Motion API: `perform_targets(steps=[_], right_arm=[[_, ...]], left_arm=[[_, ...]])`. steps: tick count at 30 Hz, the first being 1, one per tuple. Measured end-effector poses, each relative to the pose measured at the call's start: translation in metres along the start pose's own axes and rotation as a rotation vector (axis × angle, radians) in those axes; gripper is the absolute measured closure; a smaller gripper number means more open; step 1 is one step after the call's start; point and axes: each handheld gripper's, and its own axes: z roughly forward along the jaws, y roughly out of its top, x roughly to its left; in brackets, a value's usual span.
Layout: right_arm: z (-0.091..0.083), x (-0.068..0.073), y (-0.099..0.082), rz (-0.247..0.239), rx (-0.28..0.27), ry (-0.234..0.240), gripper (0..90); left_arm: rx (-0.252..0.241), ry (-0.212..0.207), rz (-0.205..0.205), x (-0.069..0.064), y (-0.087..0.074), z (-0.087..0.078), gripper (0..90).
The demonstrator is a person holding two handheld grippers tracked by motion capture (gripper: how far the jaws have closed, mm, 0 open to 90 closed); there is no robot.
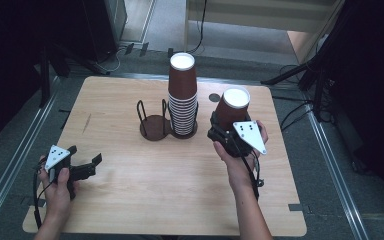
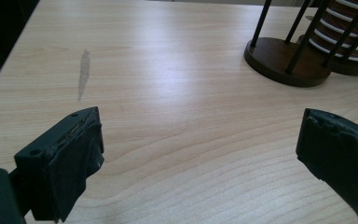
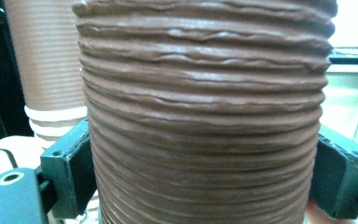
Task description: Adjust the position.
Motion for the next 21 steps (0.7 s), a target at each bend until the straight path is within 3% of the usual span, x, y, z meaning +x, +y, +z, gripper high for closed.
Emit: perform_targets(steps=[3,11,16,21], right_arm=[[-0.003,-0.003,-0.007,0.004,0.012,-0.009,11.3],[-0.012,-0.015,-0.029,0.001,0.032,-0.033,11.2],[-0.016,-0.018,-0.042,-0.011,0.035,-0.025,11.4],[-0.019,-0.018,-0.052,-0.005,0.009,0.0,11.8]], left_arm=[[-0.021,-0.032,-0.022,-0.002,0.004,-0.003,1.2],[-0.029,-0.089,0.012,-0.023,0.017,0.001,1.2],[-0.034,-0.136,0.036,-0.038,0.028,0.008,1.2],[-0.056,-0.18,0.022,-0.05,0.041,0.016,1.2]])
